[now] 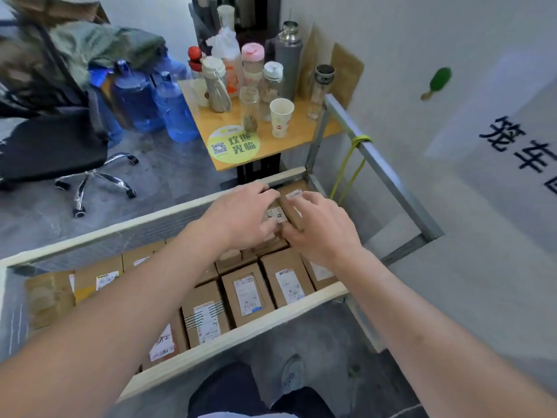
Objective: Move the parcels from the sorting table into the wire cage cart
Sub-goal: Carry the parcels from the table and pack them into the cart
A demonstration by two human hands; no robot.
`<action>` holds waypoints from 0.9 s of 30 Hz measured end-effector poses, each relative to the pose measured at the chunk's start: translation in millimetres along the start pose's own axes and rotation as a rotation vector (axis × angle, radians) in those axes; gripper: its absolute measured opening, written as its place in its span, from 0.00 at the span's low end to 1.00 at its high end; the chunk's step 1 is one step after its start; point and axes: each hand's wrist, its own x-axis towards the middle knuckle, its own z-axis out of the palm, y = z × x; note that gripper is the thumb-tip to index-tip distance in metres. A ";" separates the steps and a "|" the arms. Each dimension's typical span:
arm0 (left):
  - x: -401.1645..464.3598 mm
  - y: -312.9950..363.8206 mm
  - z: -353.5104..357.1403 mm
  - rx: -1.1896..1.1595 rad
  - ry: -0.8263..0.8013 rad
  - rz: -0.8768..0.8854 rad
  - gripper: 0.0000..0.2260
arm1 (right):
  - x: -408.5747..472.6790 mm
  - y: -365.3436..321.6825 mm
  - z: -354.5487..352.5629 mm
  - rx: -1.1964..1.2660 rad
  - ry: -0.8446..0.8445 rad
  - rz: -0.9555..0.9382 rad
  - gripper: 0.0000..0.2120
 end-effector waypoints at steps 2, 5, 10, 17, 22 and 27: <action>0.0 7.0 -16.4 0.020 0.018 0.068 0.27 | -15.5 -1.4 -15.8 0.000 0.028 0.055 0.24; 2.0 14.8 -39.4 0.038 0.039 0.173 0.27 | -35.0 -6.0 -35.3 0.004 0.070 0.154 0.27; 1.3 31.0 -70.0 0.060 0.082 0.384 0.26 | -71.9 -18.7 -63.2 -0.008 0.149 0.329 0.30; -9.1 86.1 -99.7 0.068 0.092 0.698 0.27 | -142.5 -29.9 -95.0 -0.001 0.322 0.594 0.29; -25.6 149.9 -109.4 0.052 0.072 0.892 0.27 | -210.7 -27.7 -115.9 -0.047 0.390 0.767 0.28; -45.0 224.5 -102.0 0.030 0.028 1.052 0.27 | -280.1 -11.0 -126.8 -0.028 0.467 0.918 0.28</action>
